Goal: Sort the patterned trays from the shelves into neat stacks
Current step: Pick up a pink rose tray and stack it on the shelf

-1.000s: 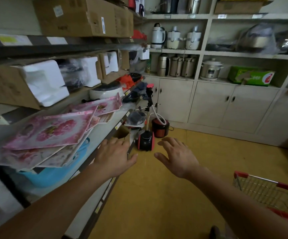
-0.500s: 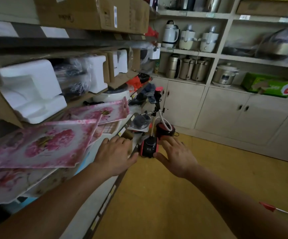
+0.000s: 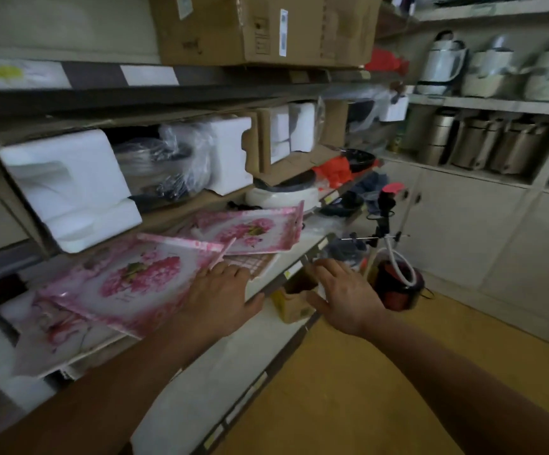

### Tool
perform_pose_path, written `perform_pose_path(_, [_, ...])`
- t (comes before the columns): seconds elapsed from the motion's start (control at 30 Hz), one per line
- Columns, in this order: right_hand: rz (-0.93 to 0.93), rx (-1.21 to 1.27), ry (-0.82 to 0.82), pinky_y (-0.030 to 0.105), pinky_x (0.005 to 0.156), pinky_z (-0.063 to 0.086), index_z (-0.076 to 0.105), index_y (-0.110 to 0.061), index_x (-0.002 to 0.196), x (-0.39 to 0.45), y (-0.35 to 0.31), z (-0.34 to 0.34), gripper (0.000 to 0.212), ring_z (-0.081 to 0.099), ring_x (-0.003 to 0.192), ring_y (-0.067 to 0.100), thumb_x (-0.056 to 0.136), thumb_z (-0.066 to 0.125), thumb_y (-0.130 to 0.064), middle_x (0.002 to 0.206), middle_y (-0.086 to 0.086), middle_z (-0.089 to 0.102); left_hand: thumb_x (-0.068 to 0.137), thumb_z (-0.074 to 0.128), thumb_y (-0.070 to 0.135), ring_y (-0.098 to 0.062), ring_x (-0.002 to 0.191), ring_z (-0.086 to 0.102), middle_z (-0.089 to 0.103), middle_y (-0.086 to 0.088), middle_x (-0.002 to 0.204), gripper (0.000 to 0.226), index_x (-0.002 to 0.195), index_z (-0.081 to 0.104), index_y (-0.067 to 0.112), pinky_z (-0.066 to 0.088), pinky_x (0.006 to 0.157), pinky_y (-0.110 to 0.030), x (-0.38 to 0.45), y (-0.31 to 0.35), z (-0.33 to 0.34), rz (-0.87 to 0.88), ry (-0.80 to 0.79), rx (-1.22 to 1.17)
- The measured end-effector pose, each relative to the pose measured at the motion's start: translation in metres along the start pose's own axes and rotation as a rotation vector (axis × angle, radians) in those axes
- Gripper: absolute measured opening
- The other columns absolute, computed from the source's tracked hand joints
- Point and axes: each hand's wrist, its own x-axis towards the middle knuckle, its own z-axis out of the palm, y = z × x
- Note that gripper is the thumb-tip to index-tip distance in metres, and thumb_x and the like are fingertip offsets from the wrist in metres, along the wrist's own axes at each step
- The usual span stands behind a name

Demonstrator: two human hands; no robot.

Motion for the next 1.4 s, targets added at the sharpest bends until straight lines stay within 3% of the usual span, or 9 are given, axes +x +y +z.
perform_pose_path(0.1, [-0.08,0.031,-0.023,0.038,0.101,0.036,0.049,-0.018,0.136,0.025,0.015,0.005,0.06,0.042,0.128,0.025,0.094,0.036,-0.059,0.139,0.004,0.047,0.084,0.024,0.063,-0.02,0.118,0.046,0.055,-0.001,0.129,0.067,0.127,0.05,0.019,0.035,0.097,-0.036,0.005,0.007,0.001,-0.09,-0.029,0.015])
perform_pose_path(0.2, [-0.164,0.066,-0.043,0.042,0.099,0.042,0.05,-0.018,0.134,0.049,0.021,0.015,0.073,0.045,0.125,0.027,0.085,0.022,-0.065,0.135,0.005,0.05,0.077,0.014,0.066,-0.02,0.117,0.047,0.056,-0.001,0.128,0.078,0.128,0.051,0.02,0.036,0.099,-0.035,0.003,0.011,-0.001,-0.192,-0.047,0.019])
perform_pose_path(0.27, [-0.218,0.085,-0.034,0.042,0.094,0.046,0.052,-0.017,0.132,0.064,0.019,0.02,0.071,0.049,0.12,0.027,0.086,0.025,-0.063,0.131,0.005,0.052,0.072,0.006,0.068,-0.02,0.118,0.048,0.057,0.0,0.128,0.086,0.128,0.052,0.022,0.037,0.099,-0.036,0.001,0.008,-0.001,-0.239,-0.053,0.031])
perform_pose_path(0.4, [-0.318,0.11,-0.038,0.041,0.09,0.046,0.053,-0.016,0.13,0.094,0.007,0.032,0.061,0.05,0.117,0.028,0.09,0.035,-0.057,0.13,0.006,0.053,0.077,0.013,0.065,-0.021,0.119,0.048,0.057,0.0,0.128,0.078,0.131,0.05,0.023,0.035,0.097,-0.035,-0.006,-0.007,0.006,-0.334,-0.065,0.061])
perform_pose_path(0.6, [-0.44,0.137,-0.073,0.039,0.092,0.045,0.052,-0.017,0.133,0.134,-0.016,0.047,0.051,0.048,0.119,0.027,0.092,0.053,-0.047,0.133,0.005,0.051,0.075,0.022,0.063,-0.029,0.101,0.059,0.067,-0.008,0.106,0.076,0.113,0.063,0.012,0.045,0.083,-0.039,-0.009,-0.04,0.032,-0.439,-0.062,0.065])
perform_pose_path(0.8, [-0.531,0.105,-0.123,0.039,0.1,0.04,0.049,-0.02,0.136,0.172,-0.034,0.061,0.05,0.044,0.124,0.024,0.093,0.052,-0.045,0.136,0.002,0.048,0.088,0.039,0.059,-0.022,0.121,0.044,0.052,-0.002,0.131,0.061,0.134,0.041,0.019,0.041,0.094,-0.037,-0.001,-0.059,0.053,-0.545,-0.132,0.063])
perform_pose_path(1.27, [-0.822,0.007,-0.171,0.034,0.099,0.035,0.047,-0.02,0.134,0.233,-0.066,0.089,0.05,0.044,0.122,0.022,0.091,0.05,-0.046,0.134,0.002,0.048,0.093,0.042,0.031,-0.022,0.116,0.051,0.055,-0.003,0.128,0.04,0.131,0.042,0.018,0.041,0.097,-0.036,-0.003,-0.06,0.079,-0.76,-0.198,0.131])
perform_pose_path(1.33, [-0.876,-0.024,-0.203,0.032,0.097,0.035,0.048,-0.022,0.131,0.238,-0.064,0.094,0.051,0.045,0.119,0.021,0.088,0.052,-0.049,0.131,0.0,0.05,0.094,0.042,0.026,-0.021,0.109,0.057,0.059,-0.004,0.122,0.036,0.128,0.046,0.018,0.045,0.092,-0.035,-0.001,-0.057,0.08,-0.795,-0.203,0.144])
perform_pose_path(1.4, [-0.912,-0.041,-0.211,0.032,0.096,0.036,0.051,-0.023,0.128,0.243,-0.063,0.1,0.049,0.048,0.116,0.021,0.087,0.052,-0.049,0.128,0.0,0.053,0.091,0.047,0.024,-0.021,0.091,0.065,0.067,-0.003,0.107,0.027,0.116,0.056,0.018,0.053,0.076,-0.033,0.0,-0.055,0.08,-0.818,-0.215,0.147])
